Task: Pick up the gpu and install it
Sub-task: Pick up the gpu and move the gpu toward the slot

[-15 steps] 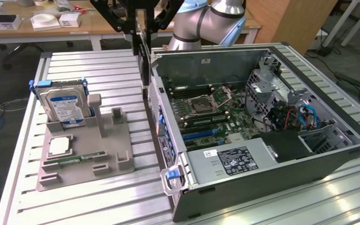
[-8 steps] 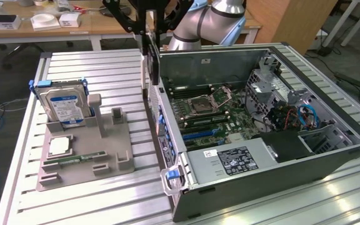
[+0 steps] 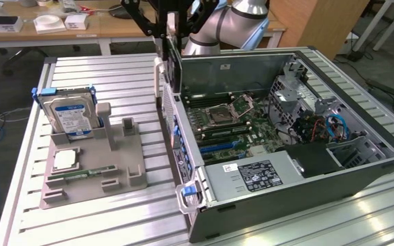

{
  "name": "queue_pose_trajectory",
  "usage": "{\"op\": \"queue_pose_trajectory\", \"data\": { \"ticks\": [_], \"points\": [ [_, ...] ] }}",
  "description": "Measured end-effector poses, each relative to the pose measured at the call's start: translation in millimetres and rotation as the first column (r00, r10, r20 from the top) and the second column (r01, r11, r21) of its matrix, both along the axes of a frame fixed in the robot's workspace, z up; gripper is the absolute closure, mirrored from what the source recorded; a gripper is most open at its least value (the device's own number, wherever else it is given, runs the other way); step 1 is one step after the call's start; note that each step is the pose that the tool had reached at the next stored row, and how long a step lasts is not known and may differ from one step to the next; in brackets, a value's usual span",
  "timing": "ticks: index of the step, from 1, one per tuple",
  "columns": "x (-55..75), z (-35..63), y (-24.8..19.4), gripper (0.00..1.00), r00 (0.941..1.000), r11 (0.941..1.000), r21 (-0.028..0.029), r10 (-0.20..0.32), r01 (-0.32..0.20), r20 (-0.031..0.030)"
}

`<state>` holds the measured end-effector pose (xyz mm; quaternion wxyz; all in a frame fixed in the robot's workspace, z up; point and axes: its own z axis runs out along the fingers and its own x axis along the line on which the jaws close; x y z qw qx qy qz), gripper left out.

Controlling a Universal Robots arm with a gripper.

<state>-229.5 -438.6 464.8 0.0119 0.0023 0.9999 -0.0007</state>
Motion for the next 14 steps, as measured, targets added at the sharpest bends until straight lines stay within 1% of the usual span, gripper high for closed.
{"op": "queue_pose_trajectory", "data": {
  "ticks": [14],
  "points": [
    [17.6,-1.6,0.0,0.74,1.0000,1.0000,0.0000,0.000,0.000,-0.0001]
  ]
}}
